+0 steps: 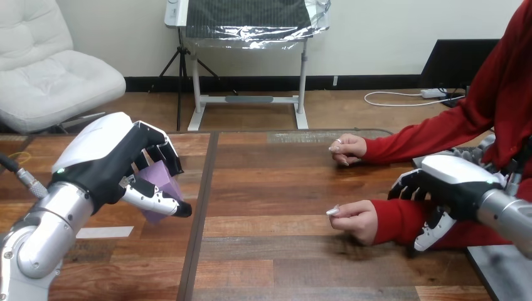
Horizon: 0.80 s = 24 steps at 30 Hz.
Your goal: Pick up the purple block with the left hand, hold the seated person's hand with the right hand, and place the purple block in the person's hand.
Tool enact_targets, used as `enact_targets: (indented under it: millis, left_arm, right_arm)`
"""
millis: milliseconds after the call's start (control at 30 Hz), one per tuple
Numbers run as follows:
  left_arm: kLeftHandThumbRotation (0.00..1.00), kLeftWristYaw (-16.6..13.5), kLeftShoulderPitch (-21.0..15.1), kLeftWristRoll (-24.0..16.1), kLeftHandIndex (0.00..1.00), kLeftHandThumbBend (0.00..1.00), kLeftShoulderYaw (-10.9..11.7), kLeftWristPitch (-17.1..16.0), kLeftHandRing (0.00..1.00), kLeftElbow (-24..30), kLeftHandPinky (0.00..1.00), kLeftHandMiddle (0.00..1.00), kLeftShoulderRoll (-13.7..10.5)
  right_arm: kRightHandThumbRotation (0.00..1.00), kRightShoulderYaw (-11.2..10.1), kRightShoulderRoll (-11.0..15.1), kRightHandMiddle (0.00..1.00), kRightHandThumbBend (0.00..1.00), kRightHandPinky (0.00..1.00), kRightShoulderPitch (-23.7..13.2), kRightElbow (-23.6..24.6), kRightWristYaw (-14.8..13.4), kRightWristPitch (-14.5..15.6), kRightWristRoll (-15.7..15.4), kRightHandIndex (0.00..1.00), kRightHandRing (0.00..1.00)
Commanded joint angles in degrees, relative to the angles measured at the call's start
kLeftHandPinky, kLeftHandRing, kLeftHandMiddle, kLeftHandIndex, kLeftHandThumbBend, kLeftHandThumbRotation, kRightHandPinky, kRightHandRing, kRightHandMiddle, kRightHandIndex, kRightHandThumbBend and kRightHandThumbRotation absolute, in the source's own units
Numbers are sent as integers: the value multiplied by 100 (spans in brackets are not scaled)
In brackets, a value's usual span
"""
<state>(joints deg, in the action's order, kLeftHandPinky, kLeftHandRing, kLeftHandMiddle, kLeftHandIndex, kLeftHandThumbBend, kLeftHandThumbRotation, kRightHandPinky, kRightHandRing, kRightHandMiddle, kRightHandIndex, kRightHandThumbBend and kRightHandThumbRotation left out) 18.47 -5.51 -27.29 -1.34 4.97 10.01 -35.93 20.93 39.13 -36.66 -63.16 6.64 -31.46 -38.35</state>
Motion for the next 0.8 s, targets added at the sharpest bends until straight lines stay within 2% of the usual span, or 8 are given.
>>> enact_targets:
  millis: [0,200,333,567,767]
  left_arm:
    - [0,-62,-190,55,40,78,194,-115,29,170,26,35,-105]
    - [0,-57,-184,64,40,78,203,-131,29,169,26,35,-104]
    - [0,-60,-182,72,40,78,210,-170,29,162,26,36,-105]
    - [0,-20,-188,73,40,78,212,-139,29,168,26,35,-105]
    - [0,-16,-189,49,40,78,206,-128,28,175,25,35,-114]
  right_arm:
    - [4,132,-254,69,100,58,-421,-89,-225,14,-57,69,67]
    - [4,251,-363,68,100,57,-416,-171,-439,87,-136,68,66]
    - [4,293,-430,66,100,54,-354,-186,-834,80,-193,66,63]
    - [5,366,-520,62,100,49,-329,-259,-1233,75,-283,62,60]
    - [4,418,-565,61,100,47,-342,-320,-1314,90,-277,60,59]
